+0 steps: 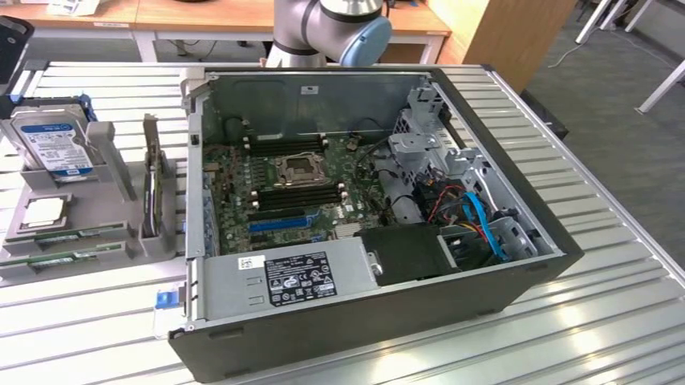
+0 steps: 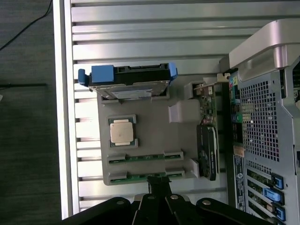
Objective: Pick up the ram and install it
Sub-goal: 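Reach for the ram, then pick up the ram and move it above insertion slot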
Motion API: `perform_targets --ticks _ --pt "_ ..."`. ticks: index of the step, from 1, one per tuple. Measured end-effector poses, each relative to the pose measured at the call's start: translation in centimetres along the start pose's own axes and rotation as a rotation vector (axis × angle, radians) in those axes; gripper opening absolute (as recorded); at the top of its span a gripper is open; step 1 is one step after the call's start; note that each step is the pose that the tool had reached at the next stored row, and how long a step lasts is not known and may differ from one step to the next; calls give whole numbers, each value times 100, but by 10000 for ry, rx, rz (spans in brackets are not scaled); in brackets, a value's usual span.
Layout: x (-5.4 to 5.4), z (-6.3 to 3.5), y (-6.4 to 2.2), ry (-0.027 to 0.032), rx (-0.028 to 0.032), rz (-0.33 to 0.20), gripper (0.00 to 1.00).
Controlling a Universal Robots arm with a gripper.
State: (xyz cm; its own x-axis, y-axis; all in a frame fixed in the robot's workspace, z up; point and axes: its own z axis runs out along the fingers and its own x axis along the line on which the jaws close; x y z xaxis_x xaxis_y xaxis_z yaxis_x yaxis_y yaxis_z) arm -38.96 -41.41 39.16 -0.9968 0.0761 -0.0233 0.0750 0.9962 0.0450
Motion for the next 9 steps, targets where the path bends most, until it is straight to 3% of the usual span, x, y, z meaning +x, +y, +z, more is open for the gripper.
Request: perform_targets --ticks 9 --pt "-1 0 -10 0 0 3 10"
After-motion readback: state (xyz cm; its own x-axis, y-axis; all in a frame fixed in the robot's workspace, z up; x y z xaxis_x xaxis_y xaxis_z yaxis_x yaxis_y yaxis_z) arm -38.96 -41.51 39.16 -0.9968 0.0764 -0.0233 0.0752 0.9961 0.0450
